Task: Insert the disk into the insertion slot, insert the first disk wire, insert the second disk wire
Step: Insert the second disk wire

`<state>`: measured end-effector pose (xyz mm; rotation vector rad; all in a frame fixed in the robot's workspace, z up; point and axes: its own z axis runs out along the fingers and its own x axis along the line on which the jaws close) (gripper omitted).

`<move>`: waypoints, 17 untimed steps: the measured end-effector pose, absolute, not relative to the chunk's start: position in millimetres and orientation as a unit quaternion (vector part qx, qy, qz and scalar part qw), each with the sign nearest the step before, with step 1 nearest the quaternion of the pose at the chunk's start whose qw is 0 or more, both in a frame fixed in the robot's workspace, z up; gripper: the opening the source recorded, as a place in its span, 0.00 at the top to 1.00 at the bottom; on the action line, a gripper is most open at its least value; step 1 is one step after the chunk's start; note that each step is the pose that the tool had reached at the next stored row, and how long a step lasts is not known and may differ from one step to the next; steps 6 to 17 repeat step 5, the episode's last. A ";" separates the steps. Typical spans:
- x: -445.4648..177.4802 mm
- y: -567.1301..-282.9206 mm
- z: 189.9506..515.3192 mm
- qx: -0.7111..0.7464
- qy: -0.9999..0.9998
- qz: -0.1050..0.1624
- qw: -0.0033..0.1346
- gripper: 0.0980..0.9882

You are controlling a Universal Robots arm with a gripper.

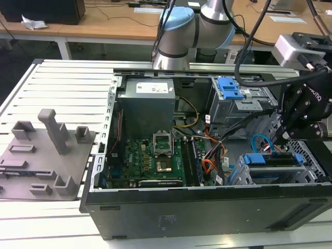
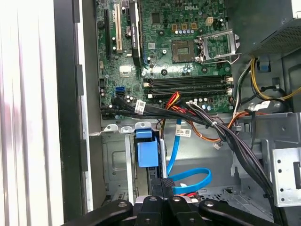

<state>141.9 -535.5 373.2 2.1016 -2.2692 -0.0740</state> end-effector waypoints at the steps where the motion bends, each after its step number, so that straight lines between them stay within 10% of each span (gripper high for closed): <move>1: 141.9 -535.5 373.1 0.679 -0.733 -0.024 0.024 0.99; 17: 141.6 -535.5 373.2 0.679 -0.733 -0.024 0.024 0.99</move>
